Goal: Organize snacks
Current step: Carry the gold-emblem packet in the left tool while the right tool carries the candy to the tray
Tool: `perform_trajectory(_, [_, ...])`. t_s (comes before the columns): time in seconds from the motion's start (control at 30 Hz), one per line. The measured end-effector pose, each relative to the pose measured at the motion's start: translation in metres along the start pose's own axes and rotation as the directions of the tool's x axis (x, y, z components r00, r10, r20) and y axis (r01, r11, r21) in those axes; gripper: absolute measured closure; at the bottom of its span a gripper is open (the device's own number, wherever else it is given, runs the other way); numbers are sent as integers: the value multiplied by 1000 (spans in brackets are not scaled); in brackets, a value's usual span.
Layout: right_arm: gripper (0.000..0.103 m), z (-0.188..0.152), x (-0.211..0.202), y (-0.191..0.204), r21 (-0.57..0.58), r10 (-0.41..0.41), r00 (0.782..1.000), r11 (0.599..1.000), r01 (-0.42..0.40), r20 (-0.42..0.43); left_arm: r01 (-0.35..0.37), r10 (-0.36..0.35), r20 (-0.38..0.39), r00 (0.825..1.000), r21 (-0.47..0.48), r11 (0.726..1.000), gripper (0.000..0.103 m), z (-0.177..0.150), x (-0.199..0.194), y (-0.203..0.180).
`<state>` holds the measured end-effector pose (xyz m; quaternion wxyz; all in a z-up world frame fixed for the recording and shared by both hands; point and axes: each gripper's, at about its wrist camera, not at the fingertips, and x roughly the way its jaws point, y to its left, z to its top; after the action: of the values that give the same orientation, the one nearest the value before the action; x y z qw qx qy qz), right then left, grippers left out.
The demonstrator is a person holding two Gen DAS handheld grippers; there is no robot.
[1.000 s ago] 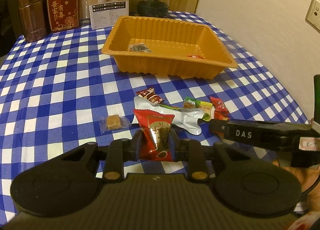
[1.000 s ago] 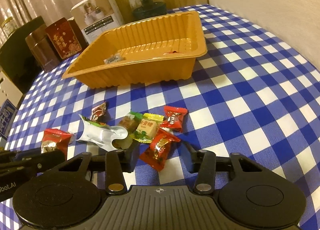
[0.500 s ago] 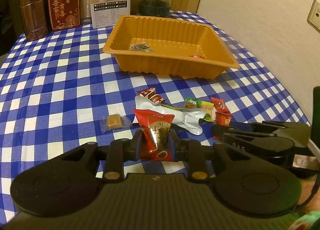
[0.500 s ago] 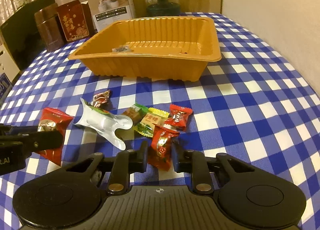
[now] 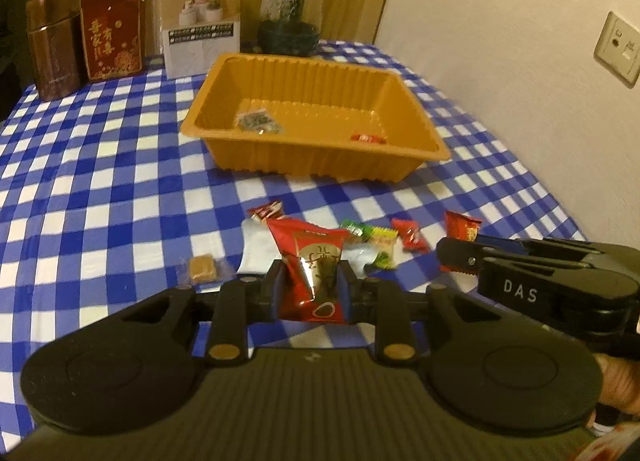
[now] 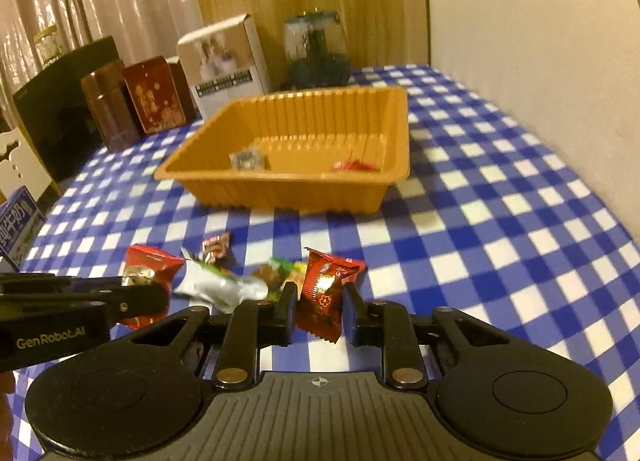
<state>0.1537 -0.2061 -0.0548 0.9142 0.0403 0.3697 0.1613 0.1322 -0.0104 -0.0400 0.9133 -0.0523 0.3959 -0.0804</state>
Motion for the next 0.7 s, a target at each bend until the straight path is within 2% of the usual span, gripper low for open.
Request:
perform_trajectory(0.3, [79, 26, -8, -5, 3, 9, 997, 1000, -9, 71, 27, -26, 75, 997, -13, 1000, 79, 33, -5, -10])
perform_trajectory(0.7, [79, 66, 15, -10, -1, 7, 992, 1000, -7, 123, 12, -9, 133, 991, -28, 1000, 79, 84, 21, 2])
